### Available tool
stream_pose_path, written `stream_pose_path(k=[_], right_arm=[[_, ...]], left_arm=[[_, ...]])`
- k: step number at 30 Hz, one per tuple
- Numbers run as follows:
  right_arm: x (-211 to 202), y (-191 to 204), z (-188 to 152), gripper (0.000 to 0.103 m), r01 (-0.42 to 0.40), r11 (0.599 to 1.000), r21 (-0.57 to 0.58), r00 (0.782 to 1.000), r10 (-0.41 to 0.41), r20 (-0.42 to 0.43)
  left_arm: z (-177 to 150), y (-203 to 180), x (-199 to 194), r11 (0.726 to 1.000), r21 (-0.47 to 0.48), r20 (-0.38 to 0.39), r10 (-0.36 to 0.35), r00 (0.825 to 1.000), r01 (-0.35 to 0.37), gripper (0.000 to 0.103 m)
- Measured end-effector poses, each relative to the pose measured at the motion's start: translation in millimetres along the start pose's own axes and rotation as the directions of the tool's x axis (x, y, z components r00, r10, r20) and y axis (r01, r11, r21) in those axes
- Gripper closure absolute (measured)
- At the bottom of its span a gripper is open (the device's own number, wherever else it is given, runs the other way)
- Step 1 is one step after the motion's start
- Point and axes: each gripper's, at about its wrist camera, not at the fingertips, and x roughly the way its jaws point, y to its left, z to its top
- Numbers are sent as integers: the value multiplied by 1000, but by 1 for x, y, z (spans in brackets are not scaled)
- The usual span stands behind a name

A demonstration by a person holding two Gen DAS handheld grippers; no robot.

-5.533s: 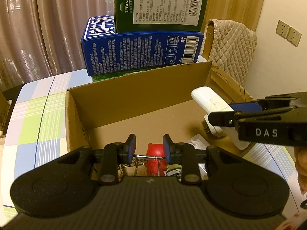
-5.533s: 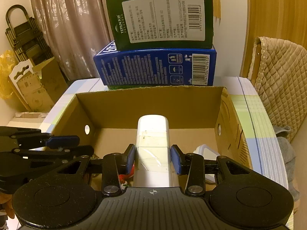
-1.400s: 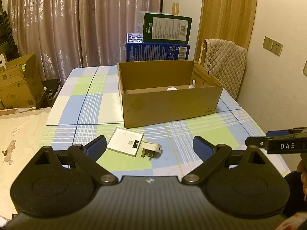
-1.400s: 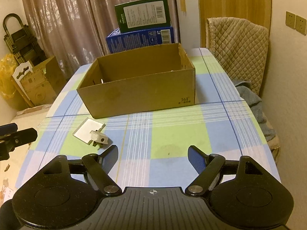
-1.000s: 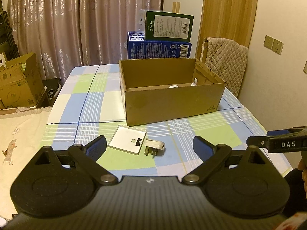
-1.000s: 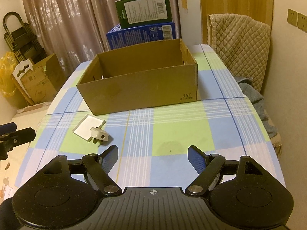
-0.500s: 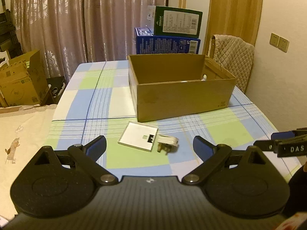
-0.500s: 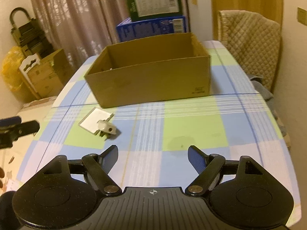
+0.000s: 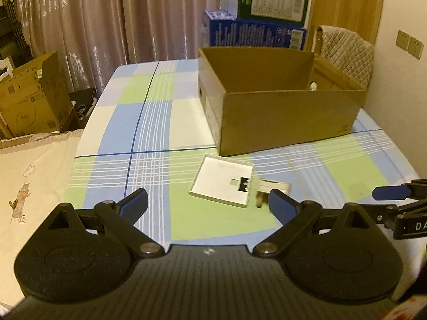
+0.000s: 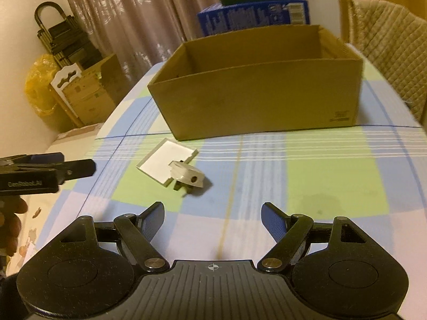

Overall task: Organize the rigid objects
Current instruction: 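Close the right tool on the white plug while the left tool approaches the white plate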

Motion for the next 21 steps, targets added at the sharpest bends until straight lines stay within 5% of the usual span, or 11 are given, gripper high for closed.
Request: stream_pose_path(k=[10,21], right_arm=[[75,4,14,27,-82,996,30,996,82,-25],[121,-2,24,43,-112,986,121,993,115,-19]], left_arm=[[-9,23,64,999,-33,-43,4,999,-5,8],[-16,40,89,997,-83,-40,-4,999,0,8]])
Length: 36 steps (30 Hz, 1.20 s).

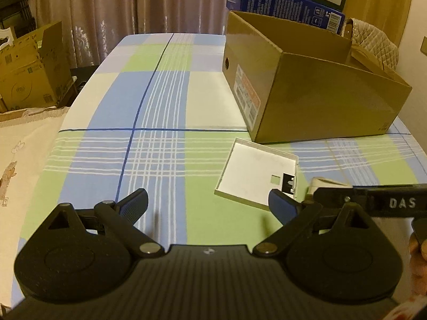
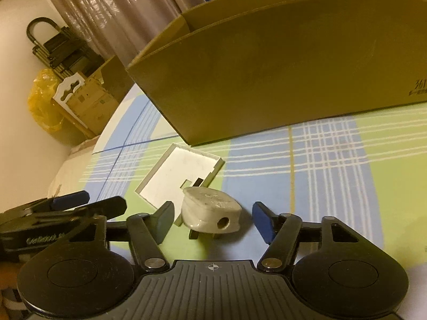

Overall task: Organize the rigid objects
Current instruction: 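Close the right tool on the white plug while the left tool approaches the white plate, then lift the white plug with the right tool while the left tool grips the white plate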

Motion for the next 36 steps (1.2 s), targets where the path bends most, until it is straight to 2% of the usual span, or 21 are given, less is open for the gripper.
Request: stream_pose_path(k=[1,3,5,9,16,22,28,36], right_arm=[[1,0,1,45,0,1000,-2,1000,0,3],[3,0,3,56,-11,1000,12,1000,11,0],[3,2,3,57,-5,1000,4,1000,5,-3],[0,4,2,57,1,1000,-19,1000,-2,-11],[-28,0,-4,58,120,988,-98,991,-114,66],[-55,-30,-10,58,203,977,-68,974,-195,113],[-65,-45,-14,58,230,972,-36,967,-224,123],[-60,-46,-10,58,230,973,-29,967,-225,122]], left_arm=[[0,1,1,1000,-3,1,-2,1000,2,8],[1,3,2,1000,-15,2,-4,1000,4,8],[1,4,3,1000,-19,7,-12,1000,12,8],[2,0,3,1000,-1,14,-22,1000,22,8],[2,-15,9,995,64,3,-76,997,76,8],[9,-35,26,982,162,-2,-96,995,95,8],[17,-40,49,974,183,-5,-132,991,131,1],[19,-48,74,962,237,-42,-129,991,135,1]])
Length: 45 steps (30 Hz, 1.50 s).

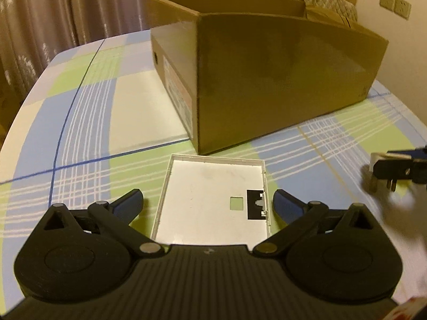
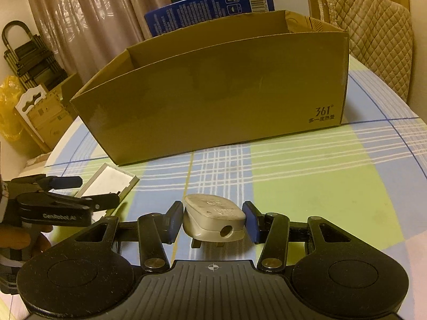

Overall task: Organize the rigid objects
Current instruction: 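Lift the white plug with the right tool while the left tool grips the white plate, then carry the white plate and white plug over the cardboard box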

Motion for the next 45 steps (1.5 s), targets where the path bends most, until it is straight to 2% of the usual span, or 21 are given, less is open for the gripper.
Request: stream_pose_path(k=[6,9,11,19,29,36,45], right_arm=[[2,-1,-1,58,-4,1000,5,1000,4,-9],[2,-1,-1,58,-5,1000,7,1000,5,-9],[2,-2,0,58,-5,1000,9,1000,5,-8],[-5,0,-2,58,-6,1000,4,1000,6,-3],[-35,-8,8,58,14,1000,5,999,-14,34],[-67,-12,16,58,22,1000,10,997,-23,77],[-109,-12,19,58,12,1000,14,994,-14,107]], left_arm=[[1,2,6,1000,10,-3,-17,1000,17,3],[0,2,6,999,22,4,-23,1000,23,9],[1,0,5,999,24,6,-25,1000,25,18],[1,-9,-4,999,-34,-43,-8,999,6,19],[12,-44,-43,999,-30,-7,-31,999,31,19],[25,-73,-86,998,-55,46,-5,999,8,19],[21,-105,-129,994,-111,58,27,998,-21,19]])
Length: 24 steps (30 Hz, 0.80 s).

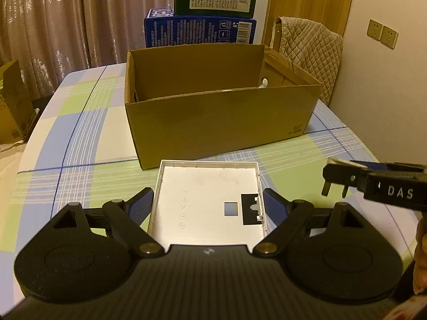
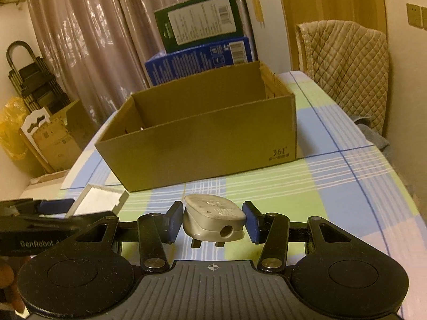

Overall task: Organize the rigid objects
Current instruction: 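Carry the white plate and white plug over the cardboard box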

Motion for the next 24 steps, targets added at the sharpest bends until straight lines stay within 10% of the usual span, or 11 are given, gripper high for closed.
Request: stream_pose_path(k=[24], right_arm=[[-60,-2,-1,58,1,1000,-16,1000,-1,29]], left_arm=[[-2,-28,-56,1000,1,40,6,999,-6,19]])
